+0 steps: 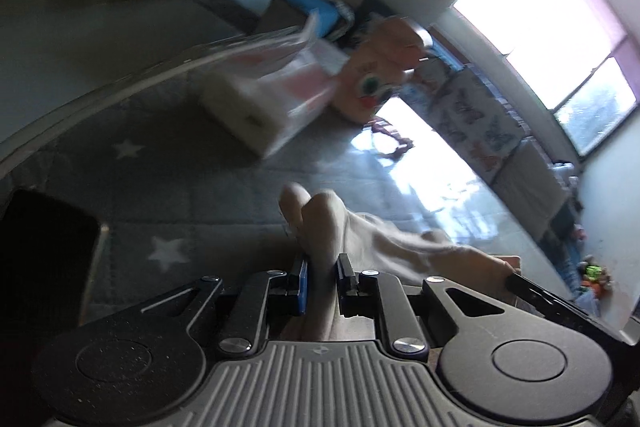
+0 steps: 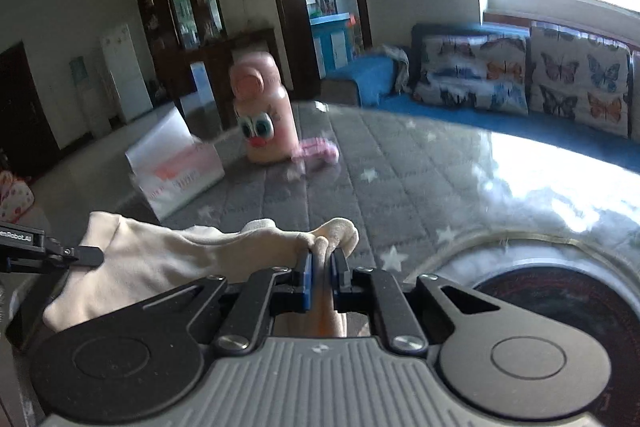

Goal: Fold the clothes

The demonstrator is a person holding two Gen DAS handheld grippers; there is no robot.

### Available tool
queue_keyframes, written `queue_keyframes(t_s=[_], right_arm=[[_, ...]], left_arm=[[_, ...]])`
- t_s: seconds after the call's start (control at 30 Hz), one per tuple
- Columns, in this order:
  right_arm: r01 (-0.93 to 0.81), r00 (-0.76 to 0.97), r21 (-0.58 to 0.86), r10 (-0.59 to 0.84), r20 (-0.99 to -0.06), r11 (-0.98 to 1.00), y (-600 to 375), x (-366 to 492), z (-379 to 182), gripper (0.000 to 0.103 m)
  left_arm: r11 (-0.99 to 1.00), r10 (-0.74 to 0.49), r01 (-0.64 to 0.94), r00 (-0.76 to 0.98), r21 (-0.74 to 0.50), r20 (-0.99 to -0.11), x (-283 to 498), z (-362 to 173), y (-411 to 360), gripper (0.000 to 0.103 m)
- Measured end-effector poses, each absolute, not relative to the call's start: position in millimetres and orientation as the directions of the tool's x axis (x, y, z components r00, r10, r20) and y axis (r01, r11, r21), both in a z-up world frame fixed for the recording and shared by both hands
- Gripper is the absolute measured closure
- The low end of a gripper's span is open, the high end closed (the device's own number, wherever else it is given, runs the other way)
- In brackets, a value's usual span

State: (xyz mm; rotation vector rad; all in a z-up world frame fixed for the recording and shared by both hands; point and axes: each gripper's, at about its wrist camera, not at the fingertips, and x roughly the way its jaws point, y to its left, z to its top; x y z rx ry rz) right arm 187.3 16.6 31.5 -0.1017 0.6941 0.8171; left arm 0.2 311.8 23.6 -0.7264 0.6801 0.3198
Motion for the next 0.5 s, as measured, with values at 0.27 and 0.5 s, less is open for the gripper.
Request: queue_keyframes(t_s=[0.27, 0.5], right_arm=[[-0.728, 0.466, 0.130, 0.625, -0.626, 0.673, 25, 182, 26, 0.089], [-0.760, 0.396, 0.176, 0.660, -0.638, 0.626, 52, 189, 16, 0.089]], left_arm=[[0.750, 0.080, -0.465, 0.769, -0.470, -0.634, 3, 40, 311, 0.076], [0.779, 0.001, -0.407, 0.762, -0.478, -0.647, 36, 33, 294, 0.077]])
